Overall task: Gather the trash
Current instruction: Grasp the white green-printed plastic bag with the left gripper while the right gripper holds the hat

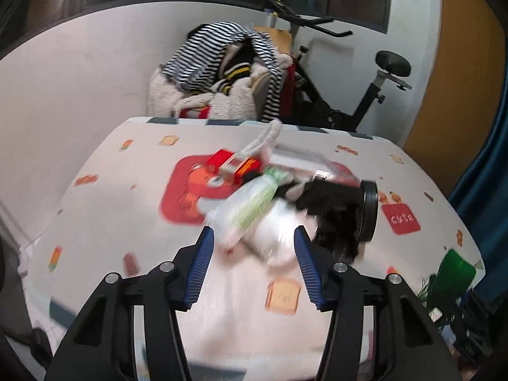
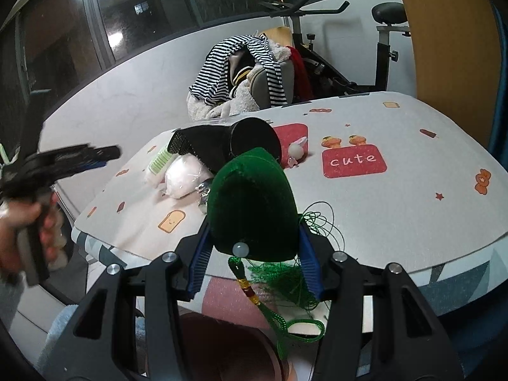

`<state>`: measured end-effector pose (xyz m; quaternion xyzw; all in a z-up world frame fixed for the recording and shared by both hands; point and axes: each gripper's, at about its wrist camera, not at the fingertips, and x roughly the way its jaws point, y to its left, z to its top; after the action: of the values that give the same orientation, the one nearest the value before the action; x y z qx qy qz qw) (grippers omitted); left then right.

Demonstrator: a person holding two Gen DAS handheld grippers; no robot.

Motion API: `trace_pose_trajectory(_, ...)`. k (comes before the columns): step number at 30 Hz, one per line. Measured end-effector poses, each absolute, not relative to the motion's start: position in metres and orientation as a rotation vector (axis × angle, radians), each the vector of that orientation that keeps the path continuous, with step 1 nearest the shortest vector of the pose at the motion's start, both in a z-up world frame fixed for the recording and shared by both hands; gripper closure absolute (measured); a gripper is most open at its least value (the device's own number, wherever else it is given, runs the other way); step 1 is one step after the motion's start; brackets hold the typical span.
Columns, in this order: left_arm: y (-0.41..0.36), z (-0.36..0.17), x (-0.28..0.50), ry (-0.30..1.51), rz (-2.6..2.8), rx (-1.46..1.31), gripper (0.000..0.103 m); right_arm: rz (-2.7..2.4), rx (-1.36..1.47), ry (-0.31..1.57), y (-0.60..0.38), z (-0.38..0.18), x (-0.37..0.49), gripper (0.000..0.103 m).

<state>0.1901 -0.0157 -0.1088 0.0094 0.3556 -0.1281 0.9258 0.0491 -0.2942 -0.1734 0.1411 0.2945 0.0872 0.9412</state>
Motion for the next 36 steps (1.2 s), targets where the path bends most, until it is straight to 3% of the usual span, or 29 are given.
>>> trace_pose_trajectory(12, -0.039, -0.173, 0.274, 0.813, -0.271, 0.296, 0.053, 0.158, 0.312, 0.635, -0.304, -0.183, 0.058, 0.051)
trace_pose_trajectory(13, -0.038, -0.177, 0.276, 0.823, -0.267, 0.305, 0.060, 0.157, 0.312, 0.634, -0.304, -0.182, 0.058, 0.051)
trace_pose_trajectory(14, -0.036, -0.179, 0.278, 0.825, -0.267, 0.308, 0.075, 0.157, 0.312, 0.632, -0.304, -0.182, 0.058, 0.051)
trace_pose_trajectory(15, -0.034, -0.179, 0.278, 0.819, -0.259, 0.306, 0.079, 0.157, 0.311, 0.631, -0.304, -0.181, 0.059, 0.051)
trace_pose_trajectory(17, -0.030, -0.172, 0.274, 0.801, -0.262, 0.284, 0.085, 0.159, 0.311, 0.630, -0.304, -0.180, 0.058, 0.051)
trace_pose_trajectory(22, -0.024, -0.126, 0.259, 0.699, -0.264, 0.249, 0.089, 0.168, 0.300, 0.620, -0.300, -0.174, 0.058, 0.051)
trace_pose_trajectory(36, 0.003, -0.026, 0.201, 0.589, -0.292, 0.175, 0.090, 0.184, 0.287, 0.548, -0.295, -0.138, 0.040, 0.051)
